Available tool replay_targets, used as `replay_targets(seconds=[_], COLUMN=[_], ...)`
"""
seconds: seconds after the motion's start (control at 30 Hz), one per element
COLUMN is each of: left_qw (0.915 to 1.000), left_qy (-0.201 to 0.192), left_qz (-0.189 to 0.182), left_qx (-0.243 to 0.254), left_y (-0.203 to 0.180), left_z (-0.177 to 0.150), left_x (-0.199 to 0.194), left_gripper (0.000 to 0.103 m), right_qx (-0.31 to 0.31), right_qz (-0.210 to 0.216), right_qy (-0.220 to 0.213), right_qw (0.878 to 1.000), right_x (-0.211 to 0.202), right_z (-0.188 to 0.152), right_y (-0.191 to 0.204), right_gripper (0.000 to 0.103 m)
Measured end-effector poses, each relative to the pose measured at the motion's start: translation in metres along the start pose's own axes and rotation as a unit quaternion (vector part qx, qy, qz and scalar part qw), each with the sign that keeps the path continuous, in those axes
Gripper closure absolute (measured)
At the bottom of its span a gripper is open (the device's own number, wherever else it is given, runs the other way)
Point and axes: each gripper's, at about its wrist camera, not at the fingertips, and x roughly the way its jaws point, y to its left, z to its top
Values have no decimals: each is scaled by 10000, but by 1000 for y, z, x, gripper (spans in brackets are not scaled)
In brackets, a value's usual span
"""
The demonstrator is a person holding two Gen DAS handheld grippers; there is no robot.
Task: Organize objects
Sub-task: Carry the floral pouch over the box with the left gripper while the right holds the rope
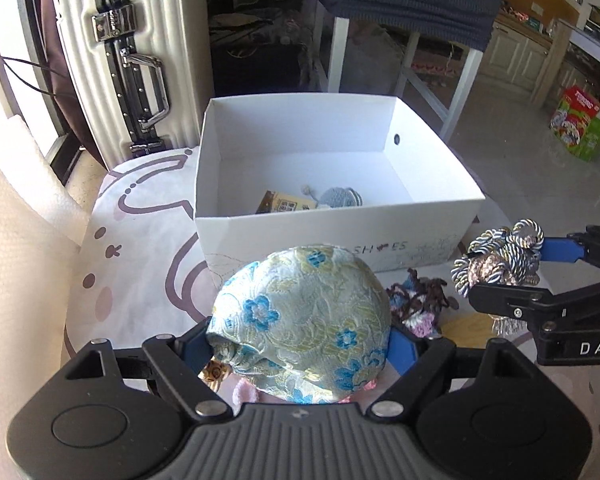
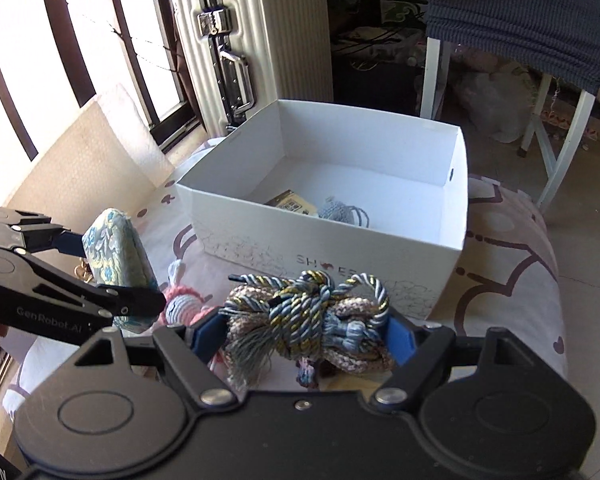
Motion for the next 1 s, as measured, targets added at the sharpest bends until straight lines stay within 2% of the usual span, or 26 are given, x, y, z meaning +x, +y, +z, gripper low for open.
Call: replay_targets(seconds=[0.23, 0.53, 0.77, 1.0], left_qw=[9990, 9958, 9946, 9941], left_qy=[-377, -665, -798, -885], left_qz=[43, -36, 7, 112], left_qx=[-243, -627, -660, -624], left_y=[5, 15, 17, 17], left_z=[9, 15, 22, 49], left_x=[-18, -33, -40, -37], left_gripper=[18, 18, 18, 18], right_qx=[363, 447, 604, 579], right_qz=[-179, -426, -540, -617], right_qy=[-276, -562, -787, -884], right_qw=[9988, 9965, 9936, 9925], right_x=[-14, -31, -48, -48], right_z=[8, 15, 23, 40], right_y=[-11, -13, -17, -16], right_gripper=[21, 21, 21, 20])
